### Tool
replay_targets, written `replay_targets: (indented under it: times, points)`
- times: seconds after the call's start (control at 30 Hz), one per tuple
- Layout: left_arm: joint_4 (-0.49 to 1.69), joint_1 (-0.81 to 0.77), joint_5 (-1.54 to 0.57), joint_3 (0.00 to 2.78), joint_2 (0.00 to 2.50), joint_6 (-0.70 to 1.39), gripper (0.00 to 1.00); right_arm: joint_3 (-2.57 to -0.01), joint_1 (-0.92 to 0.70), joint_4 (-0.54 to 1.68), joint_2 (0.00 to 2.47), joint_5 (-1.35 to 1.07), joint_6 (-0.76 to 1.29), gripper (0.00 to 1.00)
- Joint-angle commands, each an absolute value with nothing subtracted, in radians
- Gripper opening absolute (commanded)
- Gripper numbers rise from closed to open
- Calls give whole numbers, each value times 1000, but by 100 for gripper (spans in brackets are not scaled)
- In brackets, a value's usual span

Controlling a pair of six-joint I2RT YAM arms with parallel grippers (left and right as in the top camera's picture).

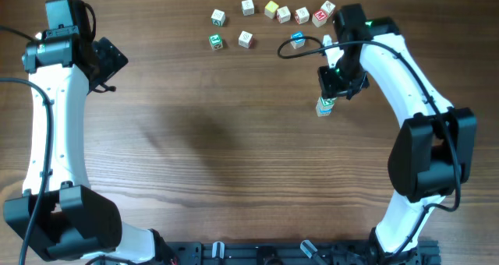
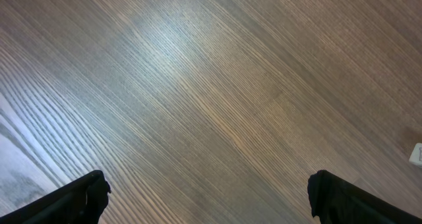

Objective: Form a tower

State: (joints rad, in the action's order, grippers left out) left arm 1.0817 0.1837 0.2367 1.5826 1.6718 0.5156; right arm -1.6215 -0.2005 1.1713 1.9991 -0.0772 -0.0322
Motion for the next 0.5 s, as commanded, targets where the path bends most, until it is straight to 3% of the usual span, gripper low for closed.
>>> replay_targets:
  times: [0.0, 0.17, 0.27, 0.47]
  points:
    - [1082, 187, 235, 1577, 1681, 532, 100, -1591, -227, 1152, 1997, -12, -38, 25]
    - [1082, 187, 235, 1577, 1681, 532, 100, -1591, -239, 1148, 1997, 12, -24, 26]
    - [1082, 187, 236, 1577, 1681, 532, 100, -1591, -239, 1153, 1997, 12, -23, 36]
    - [1082, 187, 236, 1577, 1681, 532, 100, -1591, -239, 1154, 1997, 8, -23, 43]
